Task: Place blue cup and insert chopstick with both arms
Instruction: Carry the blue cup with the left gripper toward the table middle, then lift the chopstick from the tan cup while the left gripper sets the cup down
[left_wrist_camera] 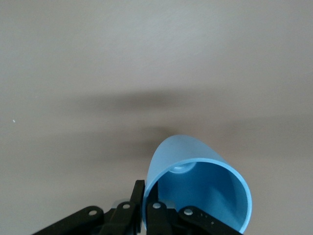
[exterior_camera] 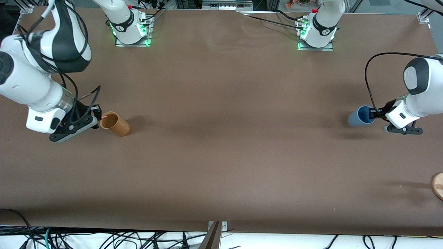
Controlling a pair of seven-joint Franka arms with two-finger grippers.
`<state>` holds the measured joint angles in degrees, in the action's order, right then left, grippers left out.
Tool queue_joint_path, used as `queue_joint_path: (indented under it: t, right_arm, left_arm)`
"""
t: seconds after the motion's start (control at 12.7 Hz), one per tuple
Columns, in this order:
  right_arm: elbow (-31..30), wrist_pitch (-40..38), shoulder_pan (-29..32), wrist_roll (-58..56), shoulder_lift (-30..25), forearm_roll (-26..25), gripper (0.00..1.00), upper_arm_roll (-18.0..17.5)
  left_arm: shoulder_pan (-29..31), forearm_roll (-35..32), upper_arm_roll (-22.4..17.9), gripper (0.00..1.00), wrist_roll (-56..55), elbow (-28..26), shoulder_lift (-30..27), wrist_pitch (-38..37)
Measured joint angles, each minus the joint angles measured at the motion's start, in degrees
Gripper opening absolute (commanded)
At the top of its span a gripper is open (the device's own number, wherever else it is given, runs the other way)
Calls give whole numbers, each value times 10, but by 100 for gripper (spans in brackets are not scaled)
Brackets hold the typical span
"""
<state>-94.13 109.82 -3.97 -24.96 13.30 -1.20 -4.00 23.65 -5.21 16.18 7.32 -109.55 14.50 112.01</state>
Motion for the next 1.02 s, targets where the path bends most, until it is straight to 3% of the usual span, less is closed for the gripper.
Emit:
queue_joint_path:
  t: [0.16, 0.39, 0.63, 1.02]
  right_arm:
    - [19, -25, 0, 0, -2, 0, 5, -1]
    - [24, -33, -1, 0, -2, 0, 5, -6]
    - [25, -34, -1, 5, -2, 1, 5, -14]
    - [25, -35, -2, 39, -1, 1, 5, -28]
  left_arm:
    - [-40, 2, 51, 0, -109, 40, 0, -46]
    - [-124, 3, 126, 0, -290, 45, 7, -51]
    - [-221, 4, 138, 0, -345, 55, 39, -28]
    - [-321, 3, 134, 0, -397, 65, 149, 156]
